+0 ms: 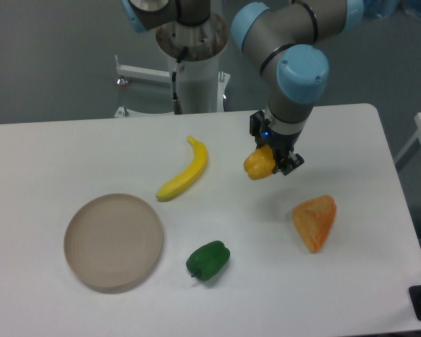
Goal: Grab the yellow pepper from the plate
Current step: 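Lift the yellow pepper off the plate and carry it upward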
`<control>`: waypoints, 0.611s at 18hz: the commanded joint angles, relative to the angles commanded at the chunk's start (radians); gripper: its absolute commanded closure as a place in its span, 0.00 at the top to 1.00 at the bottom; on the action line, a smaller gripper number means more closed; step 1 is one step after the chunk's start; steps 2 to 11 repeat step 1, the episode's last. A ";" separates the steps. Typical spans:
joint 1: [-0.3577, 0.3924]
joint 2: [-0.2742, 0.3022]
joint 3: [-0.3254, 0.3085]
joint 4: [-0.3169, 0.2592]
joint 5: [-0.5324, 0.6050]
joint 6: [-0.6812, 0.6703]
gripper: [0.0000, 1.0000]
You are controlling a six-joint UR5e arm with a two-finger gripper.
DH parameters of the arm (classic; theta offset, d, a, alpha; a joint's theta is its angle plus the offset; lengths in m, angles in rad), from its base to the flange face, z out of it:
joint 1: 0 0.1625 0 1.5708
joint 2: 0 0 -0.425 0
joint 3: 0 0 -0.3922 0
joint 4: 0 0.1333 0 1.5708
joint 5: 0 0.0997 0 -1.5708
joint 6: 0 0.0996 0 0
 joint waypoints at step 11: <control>0.000 0.000 0.000 0.000 0.000 0.000 0.11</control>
